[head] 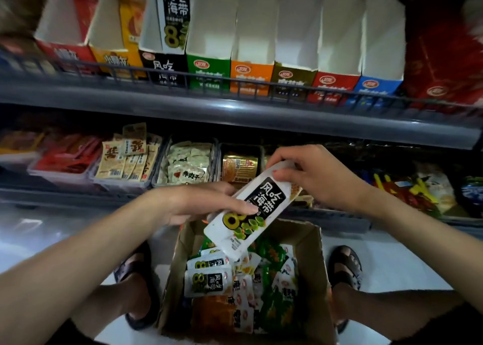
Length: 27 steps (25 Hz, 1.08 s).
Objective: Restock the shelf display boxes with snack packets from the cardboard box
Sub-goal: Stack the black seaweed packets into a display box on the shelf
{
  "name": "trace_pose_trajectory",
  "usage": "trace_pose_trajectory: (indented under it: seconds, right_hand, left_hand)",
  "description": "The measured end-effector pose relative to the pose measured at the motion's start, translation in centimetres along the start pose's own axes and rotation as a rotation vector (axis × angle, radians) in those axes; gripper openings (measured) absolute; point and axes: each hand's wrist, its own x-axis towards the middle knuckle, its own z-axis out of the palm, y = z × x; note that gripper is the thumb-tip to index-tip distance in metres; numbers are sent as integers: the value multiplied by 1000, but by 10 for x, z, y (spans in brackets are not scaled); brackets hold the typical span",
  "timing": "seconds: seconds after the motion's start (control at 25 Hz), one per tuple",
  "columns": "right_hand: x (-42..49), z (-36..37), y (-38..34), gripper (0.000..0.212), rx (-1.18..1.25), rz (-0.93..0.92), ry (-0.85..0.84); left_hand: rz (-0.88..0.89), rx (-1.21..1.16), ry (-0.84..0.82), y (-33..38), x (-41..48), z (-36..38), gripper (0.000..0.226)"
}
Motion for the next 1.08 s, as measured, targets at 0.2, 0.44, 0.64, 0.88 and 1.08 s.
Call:
trace_pose_trajectory:
  seconds: [0.2, 0.44, 0.64, 0.88, 1.08]
  right_hand:
    - [9, -4, 5, 15, 293, 77, 204]
    - [16, 18, 5, 37, 602, 355, 231]
    - [16, 25, 3, 40, 643, 322, 397]
    - [11, 25, 5, 35, 643, 253, 449]
    - [10, 34, 2, 46, 689, 245, 439]
  left_hand:
    - [81, -270, -164, 15, -1, 9, 37]
    - [60, -298, 98, 22, 17, 12, 38]
    - [122, -197, 234, 18, 27, 12, 53]
    - [142, -157, 275, 24, 26, 15, 34]
    - [114, -47, 311, 26, 31, 24, 38]
